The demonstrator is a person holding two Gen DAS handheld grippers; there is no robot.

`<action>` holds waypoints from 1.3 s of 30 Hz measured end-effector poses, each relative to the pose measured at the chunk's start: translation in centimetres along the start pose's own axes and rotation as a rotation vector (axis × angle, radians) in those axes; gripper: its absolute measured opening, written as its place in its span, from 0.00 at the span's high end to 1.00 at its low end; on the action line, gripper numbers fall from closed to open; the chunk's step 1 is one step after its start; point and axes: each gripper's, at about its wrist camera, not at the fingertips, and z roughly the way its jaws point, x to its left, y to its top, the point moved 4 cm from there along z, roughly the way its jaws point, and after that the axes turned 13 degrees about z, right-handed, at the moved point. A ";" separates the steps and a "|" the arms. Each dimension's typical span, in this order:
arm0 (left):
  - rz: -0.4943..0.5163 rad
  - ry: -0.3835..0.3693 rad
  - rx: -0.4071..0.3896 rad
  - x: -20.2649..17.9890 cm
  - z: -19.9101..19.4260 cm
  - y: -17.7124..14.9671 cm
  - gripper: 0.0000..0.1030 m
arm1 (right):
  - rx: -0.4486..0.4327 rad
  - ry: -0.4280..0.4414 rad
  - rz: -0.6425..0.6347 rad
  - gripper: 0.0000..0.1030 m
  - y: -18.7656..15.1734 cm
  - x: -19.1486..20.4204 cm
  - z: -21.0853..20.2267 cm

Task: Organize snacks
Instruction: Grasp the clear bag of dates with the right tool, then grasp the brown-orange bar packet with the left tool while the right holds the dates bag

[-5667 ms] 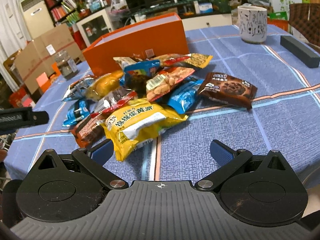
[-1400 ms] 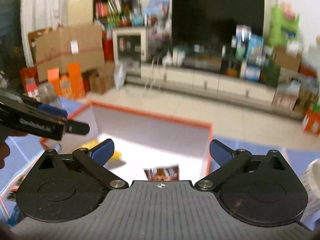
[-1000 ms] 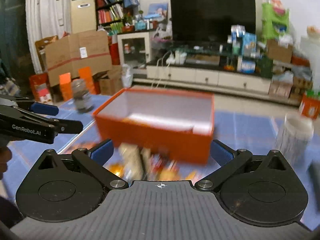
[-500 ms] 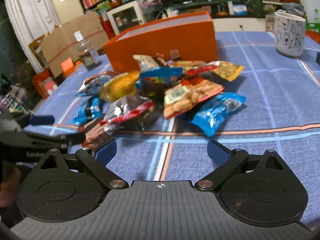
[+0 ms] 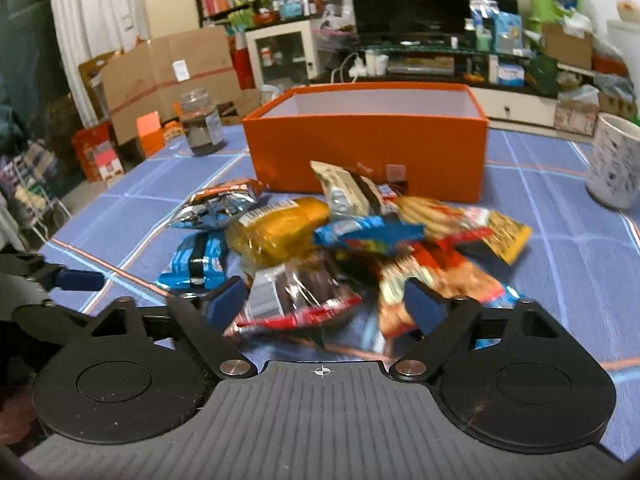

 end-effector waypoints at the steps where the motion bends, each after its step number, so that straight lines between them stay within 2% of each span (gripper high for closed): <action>1: -0.009 0.001 0.004 0.4 0.1 -0.2 0.16 | 0.007 0.001 -0.004 0.30 0.1 0.3 0.5; 5: -0.038 0.003 0.024 1.5 1.0 -0.6 0.15 | 0.031 0.001 -0.036 0.30 0.3 1.6 2.9; 7: -0.050 -0.006 0.032 1.8 1.4 -0.7 0.16 | 0.055 -0.005 -0.056 0.34 0.0 2.0 4.5; 9: -0.053 -0.011 0.037 1.8 1.6 -0.7 0.16 | 0.083 -0.009 -0.057 0.43 -0.4 1.9 5.8; 10: -0.053 -0.011 0.037 1.8 1.7 -0.7 0.16 | 0.089 -0.013 -0.059 0.43 -0.6 1.9 6.4; 18: -0.052 -0.031 0.029 1.4 1.2 -0.5 0.16 | 0.070 -0.027 -0.099 0.49 -1.5 1.2 4.9; 22: -0.034 -0.033 0.019 0.6 0.6 -0.2 0.15 | 0.073 -0.029 -0.050 0.49 -1.8 -0.4 3.6; 26: -0.013 -0.043 0.002 -0.2 -0.1 0.0 0.15 | 0.090 -0.068 -0.003 0.49 -2.7 -2.4 2.5; 31: 0.011 -0.053 -0.003 -1.5 -0.3 0.5 0.15 | 0.097 -0.064 0.075 0.48 -3.3 -4.6 1.4; 32: 0.014 -0.053 -0.002 -1.6 -0.4 0.5 0.15 | 0.091 -0.064 0.078 0.45 -3.2 -4.6 1.1; 34: 0.019 -0.050 0.001 -1.9 -0.4 0.6 0.15 | 0.068 -0.052 0.103 0.34 -3.0 -4.8 0.3; 35: 0.019 -0.047 0.004 -2.0 -0.4 0.7 0.15 | 0.056 -0.039 0.122 0.18 -2.8 -4.8 -0.1; 36: 0.017 -0.046 0.006 -2.0 -0.4 0.8 0.15 | 0.041 -0.027 0.137 0.10 -2.7 -4.9 -0.6; 39: 0.008 -0.042 0.006 -1.9 -0.7 1.1 0.15 | 0.000 -0.028 0.142 0.09 -2.2 -4.8 -1.8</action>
